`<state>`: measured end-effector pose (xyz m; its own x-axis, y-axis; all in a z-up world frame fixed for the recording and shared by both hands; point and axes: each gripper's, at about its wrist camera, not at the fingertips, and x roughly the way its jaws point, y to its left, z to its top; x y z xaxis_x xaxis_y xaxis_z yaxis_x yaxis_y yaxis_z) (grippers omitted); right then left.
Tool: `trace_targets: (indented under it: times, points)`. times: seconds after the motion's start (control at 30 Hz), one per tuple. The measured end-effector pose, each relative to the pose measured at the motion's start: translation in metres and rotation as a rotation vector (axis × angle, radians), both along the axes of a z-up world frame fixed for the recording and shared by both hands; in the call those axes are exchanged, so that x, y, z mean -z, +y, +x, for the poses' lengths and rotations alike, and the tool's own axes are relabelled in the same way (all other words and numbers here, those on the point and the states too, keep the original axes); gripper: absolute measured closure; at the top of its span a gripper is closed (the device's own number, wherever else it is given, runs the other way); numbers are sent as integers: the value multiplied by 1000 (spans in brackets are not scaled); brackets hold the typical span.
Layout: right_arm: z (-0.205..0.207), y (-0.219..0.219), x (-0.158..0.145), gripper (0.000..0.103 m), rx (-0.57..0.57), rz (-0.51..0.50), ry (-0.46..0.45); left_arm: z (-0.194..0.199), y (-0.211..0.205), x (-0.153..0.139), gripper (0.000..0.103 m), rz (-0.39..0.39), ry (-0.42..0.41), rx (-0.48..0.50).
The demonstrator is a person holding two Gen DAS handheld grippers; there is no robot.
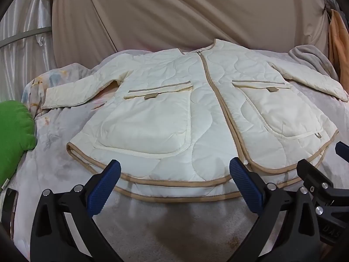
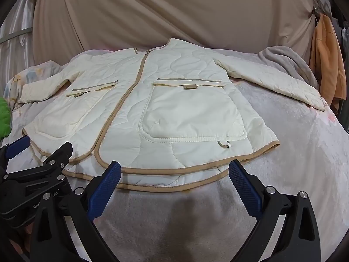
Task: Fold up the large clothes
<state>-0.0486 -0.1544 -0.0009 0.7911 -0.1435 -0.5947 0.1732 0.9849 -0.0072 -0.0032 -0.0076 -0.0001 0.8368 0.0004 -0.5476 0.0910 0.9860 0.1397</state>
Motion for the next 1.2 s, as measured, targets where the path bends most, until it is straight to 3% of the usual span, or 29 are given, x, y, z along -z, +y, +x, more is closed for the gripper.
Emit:
trace_targets:
  times: [1.2]
  points:
    - [-1,-1,1,7,1,-6,-2,-1,0,-1,5,19,1,-8]
